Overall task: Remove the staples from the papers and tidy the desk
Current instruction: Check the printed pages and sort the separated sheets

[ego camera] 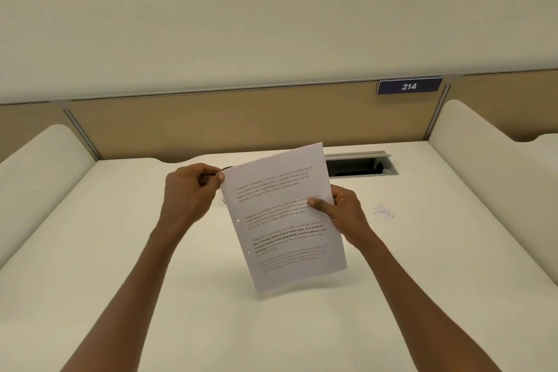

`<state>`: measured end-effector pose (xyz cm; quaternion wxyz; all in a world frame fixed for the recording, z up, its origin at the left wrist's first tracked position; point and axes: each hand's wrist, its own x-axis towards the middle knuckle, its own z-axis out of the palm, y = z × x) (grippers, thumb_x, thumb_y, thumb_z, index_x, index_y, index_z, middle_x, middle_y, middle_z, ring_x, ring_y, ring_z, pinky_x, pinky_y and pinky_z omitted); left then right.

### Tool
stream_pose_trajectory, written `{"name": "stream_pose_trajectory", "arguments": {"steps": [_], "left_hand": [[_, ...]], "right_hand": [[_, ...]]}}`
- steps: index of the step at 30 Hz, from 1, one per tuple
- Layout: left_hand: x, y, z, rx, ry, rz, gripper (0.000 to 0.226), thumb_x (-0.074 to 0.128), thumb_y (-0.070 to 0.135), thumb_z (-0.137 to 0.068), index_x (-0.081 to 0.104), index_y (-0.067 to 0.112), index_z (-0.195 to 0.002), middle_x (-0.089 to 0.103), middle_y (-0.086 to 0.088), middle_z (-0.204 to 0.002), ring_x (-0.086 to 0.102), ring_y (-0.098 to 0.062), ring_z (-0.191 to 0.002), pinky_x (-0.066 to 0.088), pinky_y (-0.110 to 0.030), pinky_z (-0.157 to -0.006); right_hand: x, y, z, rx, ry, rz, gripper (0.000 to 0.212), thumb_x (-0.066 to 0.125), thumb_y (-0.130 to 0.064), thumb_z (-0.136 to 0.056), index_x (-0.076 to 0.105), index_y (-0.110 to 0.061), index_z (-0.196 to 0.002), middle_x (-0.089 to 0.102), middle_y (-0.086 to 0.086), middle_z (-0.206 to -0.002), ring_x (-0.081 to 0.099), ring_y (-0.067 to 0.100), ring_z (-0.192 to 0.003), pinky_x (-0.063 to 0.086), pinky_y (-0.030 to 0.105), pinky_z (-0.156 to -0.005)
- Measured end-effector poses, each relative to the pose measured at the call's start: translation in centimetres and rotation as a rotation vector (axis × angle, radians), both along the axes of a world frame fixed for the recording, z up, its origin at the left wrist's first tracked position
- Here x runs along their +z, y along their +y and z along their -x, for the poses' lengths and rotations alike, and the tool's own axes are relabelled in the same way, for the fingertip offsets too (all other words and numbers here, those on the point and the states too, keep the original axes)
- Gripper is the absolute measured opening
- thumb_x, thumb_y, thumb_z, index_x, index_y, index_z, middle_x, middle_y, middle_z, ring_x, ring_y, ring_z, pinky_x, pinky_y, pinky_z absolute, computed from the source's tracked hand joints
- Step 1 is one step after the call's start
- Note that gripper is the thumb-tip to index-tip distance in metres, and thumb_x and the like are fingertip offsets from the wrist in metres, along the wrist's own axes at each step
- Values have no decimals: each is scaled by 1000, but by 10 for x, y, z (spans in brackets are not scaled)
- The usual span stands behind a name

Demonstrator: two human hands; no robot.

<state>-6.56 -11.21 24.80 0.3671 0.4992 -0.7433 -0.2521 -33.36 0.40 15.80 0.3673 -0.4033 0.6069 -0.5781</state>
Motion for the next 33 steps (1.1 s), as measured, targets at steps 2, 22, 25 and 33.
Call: {"name": "stream_pose_trajectory", "arguments": {"steps": [2,22,25,33], "left_hand": [[-10,-2,4,38,134,-12,9,71,21,-92,76,14,-95,73,10,-78,69,-1,-69,54,-18,-70],[-83,56,60,7,532,-256,12,60,20,-99,72,18,-102,77,3,-89,73,-16,-78,56,-21,-59],[-90,58,57,-15,551,-269,11,61,23,-100,72,22,-103,77,5,-91,74,-16,-80,60,-33,-66],[-130,76,31,-10,443,-339,23,71,26,-93,66,20,-115,75,9,-102,72,-11,-93,55,-24,-70]], "right_hand": [[3,4,-6,-56,5,13,25,75,-22,-82,70,-14,-106,75,2,-97,74,22,-76,61,33,-66],[9,32,-48,-345,257,154,8,58,-21,-96,63,-27,-92,68,-11,-81,66,11,-71,51,15,-52],[9,37,-48,-340,176,162,6,59,-21,-95,66,-21,-95,70,-4,-85,68,13,-73,52,15,-54],[-22,56,-55,-253,-113,33,22,78,-15,-80,70,-16,-100,76,1,-92,73,18,-78,57,24,-62]]}}
